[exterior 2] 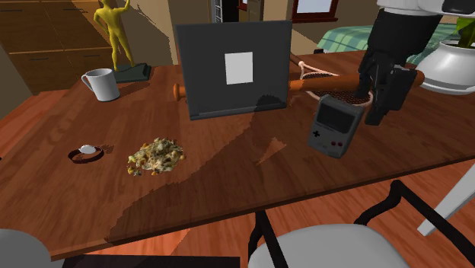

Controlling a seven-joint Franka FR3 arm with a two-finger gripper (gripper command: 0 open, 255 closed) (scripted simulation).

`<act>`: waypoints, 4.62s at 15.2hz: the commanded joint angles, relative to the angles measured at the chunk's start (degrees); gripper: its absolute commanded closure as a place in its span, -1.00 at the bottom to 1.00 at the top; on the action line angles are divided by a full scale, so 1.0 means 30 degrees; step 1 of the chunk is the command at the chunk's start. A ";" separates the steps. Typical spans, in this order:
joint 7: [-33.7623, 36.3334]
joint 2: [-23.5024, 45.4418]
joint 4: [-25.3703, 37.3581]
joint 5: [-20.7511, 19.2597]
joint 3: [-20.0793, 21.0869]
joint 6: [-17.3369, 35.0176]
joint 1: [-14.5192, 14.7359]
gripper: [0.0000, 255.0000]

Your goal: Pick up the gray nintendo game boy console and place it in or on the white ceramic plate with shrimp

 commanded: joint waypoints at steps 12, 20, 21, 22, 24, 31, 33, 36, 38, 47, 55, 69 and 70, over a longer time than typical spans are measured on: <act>0.2733 0.4121 0.2720 -0.2234 0.0258 0.0739 0.1637 -1.00; 0.2734 0.4127 0.2729 -0.2237 0.0257 0.0734 0.1639 1.00; 0.2734 0.4127 0.2729 -0.2237 0.0257 0.0734 0.1639 1.00; 0.2734 0.4127 0.2729 -0.2237 0.0257 0.0734 0.1639 1.00; 0.2739 0.4134 0.2737 -0.2241 0.0257 0.0733 0.1644 1.00; 0.2721 0.4094 0.3201 -0.2211 0.0277 0.0237 0.1668 1.00; 0.2718 0.4094 0.3717 -0.2203 0.0294 -0.0276 0.1709 1.00; 0.2720 0.4124 0.4533 -0.2208 0.0318 -0.1060 0.1785 1.00; 0.2729 0.4173 0.5115 -0.2226 0.0333 -0.1596 0.1848 1.00; 0.2831 0.4716 0.8207 -0.2486 0.0381 -0.4178 0.2300 1.00; 0.3107 0.0800 0.4248 -0.0634 0.0888 -0.3688 0.1625 1.00; 0.3698 -0.8732 -0.3685 0.4321 0.0999 -0.3903 0.2615 1.00; 0.3823 -0.9307 -0.4029 0.4604 0.0995 -0.4059 0.2805 1.00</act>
